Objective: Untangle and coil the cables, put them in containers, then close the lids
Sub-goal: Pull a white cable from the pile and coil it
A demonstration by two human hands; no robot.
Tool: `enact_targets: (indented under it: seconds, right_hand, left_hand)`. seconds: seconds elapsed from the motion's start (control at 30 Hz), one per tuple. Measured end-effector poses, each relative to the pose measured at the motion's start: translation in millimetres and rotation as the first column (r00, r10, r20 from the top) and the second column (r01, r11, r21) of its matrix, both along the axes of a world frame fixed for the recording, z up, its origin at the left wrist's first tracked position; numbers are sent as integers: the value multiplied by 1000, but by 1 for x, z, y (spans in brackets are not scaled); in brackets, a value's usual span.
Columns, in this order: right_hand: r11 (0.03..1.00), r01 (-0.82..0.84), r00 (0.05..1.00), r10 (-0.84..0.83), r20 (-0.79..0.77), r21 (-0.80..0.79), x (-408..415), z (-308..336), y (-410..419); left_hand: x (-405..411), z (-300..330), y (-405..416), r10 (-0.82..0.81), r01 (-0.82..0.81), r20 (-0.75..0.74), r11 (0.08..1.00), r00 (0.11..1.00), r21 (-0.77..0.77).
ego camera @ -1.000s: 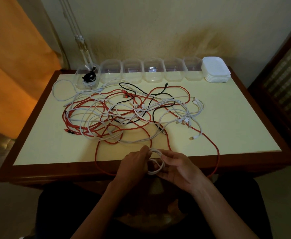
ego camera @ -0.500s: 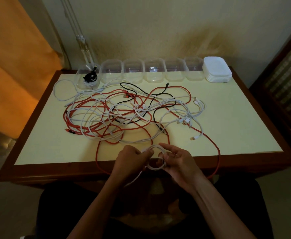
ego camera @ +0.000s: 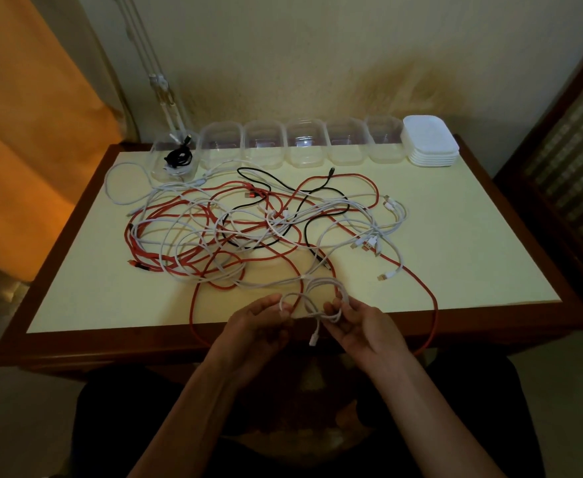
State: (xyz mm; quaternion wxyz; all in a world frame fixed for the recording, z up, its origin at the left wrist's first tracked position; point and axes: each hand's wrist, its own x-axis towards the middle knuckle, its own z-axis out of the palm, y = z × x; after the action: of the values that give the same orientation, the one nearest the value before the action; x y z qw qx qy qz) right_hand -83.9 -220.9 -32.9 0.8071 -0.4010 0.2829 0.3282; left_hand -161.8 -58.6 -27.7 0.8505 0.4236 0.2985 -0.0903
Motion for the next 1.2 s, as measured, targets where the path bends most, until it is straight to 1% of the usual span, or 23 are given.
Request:
enact_targets:
  seconds: [0.03,0.07,0.1,0.13,0.17,0.23,0.27,0.3,0.4,0.43,0.47,0.53,0.6,0.67,0.77,0.83,0.87,0.93,1.1,1.2]
  right_hand:
    - [1000,18,1000,-18,-12,4,1,0,0]
    - [1000,28,1000,-28,-13,0,2,1,-1]
    - [999,32,999,-32,-7,-9,2,1,0]
    - [999,29,1000,-29,3,-25,2,1,0]
    - [999,21,1000,-21,13,-46,1,1,0]
    - [996,13,1000,-11,23,-91,-1,-1,-1]
    - [994,16,1000,-13,24,-108,-1,-3,-2]
    - [992,23,999,-20,25,-123,-1,-5,-2]
    - [986,29,999,-22,46,-164,1,-7,-4]
    - [985,28,998,-19,55,-171,1,-8,-4]
    - [985,31,998,-20,62,-169,2,-8,-3]
    - [988,43,997,-34,66,-149,2,-8,-3]
    - [990,46,996,-36,78,-134,2,-7,-3]
    - [991,42,994,-29,106,-126,2,-7,-4]
    - [990,50,986,-27,164,-133,1,-6,-2]
    - [987,56,980,-26,196,-150,-1,-5,3]
    - [985,61,979,-28,201,-162,-2,-4,5]
    - [979,67,980,-28,195,-193,-3,-3,10]
    - [962,70,985,-24,172,-265,-4,-3,17]
    - [960,65,991,-30,132,-271,-4,-4,19]
  left_hand:
    - [-2,0,0,35,-35,-2,995,999,-95]
    - [-3,1,0,47,-48,-8,987,999,-156]
    - [-3,1,0,41,-46,-31,984,999,-174]
    - [-3,3,-1,19,-29,-63,988,998,-153]
    - [-1,3,-2,-9,1,-98,997,995,-82]
    - [1,2,-1,-48,64,-124,990,991,129]
    - [2,1,0,-46,67,-106,978,993,200]
    - [2,0,1,-37,52,-76,976,996,210]
    - [-3,1,3,0,-1,4,1000,1000,30]
    - [-4,0,3,13,-13,9,1000,1000,4]
    - [-5,0,2,20,-20,4,1000,1000,13]
    - [-6,0,0,18,-18,-3,990,1000,142]
    - [-7,-1,-1,13,-19,21,948,1000,319]
    - [-8,-2,-1,42,-69,68,876,997,478]
    - [-9,-5,-8,128,-178,125,759,984,626]
    - [-9,-5,-15,198,-254,161,683,967,685]
    - [-9,-5,-18,229,-288,180,652,957,701]
    - [-9,-5,-21,280,-339,204,627,938,702]
    - [-7,-2,-26,330,-392,227,620,916,680]
    - [-8,-2,-29,340,-406,234,642,911,650]
